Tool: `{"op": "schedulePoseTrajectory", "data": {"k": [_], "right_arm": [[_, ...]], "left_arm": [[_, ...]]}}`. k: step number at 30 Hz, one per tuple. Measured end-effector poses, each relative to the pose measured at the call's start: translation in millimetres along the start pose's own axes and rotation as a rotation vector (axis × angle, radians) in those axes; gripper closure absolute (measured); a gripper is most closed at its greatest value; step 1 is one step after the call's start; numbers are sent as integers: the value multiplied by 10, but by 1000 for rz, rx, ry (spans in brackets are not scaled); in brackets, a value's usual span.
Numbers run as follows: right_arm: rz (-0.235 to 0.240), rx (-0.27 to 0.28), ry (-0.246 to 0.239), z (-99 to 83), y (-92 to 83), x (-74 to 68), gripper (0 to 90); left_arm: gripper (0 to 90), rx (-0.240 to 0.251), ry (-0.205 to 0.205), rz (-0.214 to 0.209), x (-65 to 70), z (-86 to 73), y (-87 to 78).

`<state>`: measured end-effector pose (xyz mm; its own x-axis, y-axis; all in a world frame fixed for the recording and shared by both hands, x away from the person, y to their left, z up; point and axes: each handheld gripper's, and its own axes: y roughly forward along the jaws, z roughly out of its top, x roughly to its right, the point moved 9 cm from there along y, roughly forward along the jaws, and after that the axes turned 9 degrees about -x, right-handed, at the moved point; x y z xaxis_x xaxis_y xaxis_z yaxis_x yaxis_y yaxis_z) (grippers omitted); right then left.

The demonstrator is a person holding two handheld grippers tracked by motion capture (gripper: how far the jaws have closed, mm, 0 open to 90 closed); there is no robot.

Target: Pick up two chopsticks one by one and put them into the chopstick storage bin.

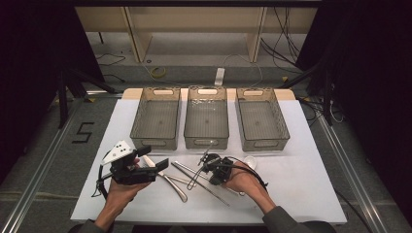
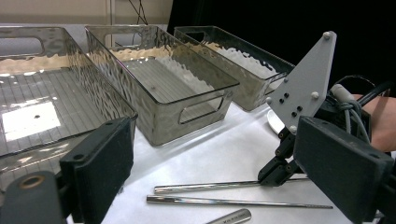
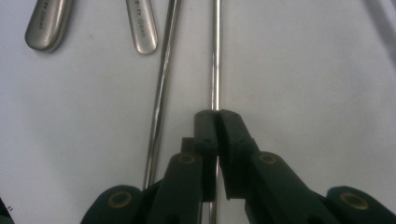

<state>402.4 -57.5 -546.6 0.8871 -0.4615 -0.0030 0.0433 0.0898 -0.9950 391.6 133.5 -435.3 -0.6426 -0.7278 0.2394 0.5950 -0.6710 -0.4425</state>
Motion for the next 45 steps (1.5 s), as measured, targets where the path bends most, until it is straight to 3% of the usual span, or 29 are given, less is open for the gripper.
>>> {"op": "schedulePoseTrajectory", "data": {"k": [3,9,18,23,26,29,32,33,38,41,45], "right_arm": [[8,0,0,-2,-6,9,870],[-37,28,-5,20,-70,70,872],[-62,63,-6,12,-219,130,873],[-61,70,-15,-4,-271,153,874],[-62,80,-8,-6,-301,158,874],[-62,78,-15,-13,-314,156,874],[-59,76,-8,-15,-320,152,874],[-63,74,-16,-19,-325,160,874],[-64,63,-27,-26,-361,147,874],[-66,72,-37,-14,-379,141,874],[-67,65,-46,-19,-394,128,874]], "left_arm": [[116,0,0,-1,-2,2,1],[115,-2,2,3,-1,2,9],[115,-6,4,12,-15,0,5],[115,-34,11,8,-9,-25,46],[119,-79,26,-7,9,-68,120],[129,-173,71,-26,39,-155,298],[132,-312,166,-26,79,-307,516],[132,-336,188,-30,101,-340,579],[133,-420,284,-33,150,-421,828],[141,-446,306,-36,140,-442,939],[148,-499,369,-27,150,-513,1096]]}}
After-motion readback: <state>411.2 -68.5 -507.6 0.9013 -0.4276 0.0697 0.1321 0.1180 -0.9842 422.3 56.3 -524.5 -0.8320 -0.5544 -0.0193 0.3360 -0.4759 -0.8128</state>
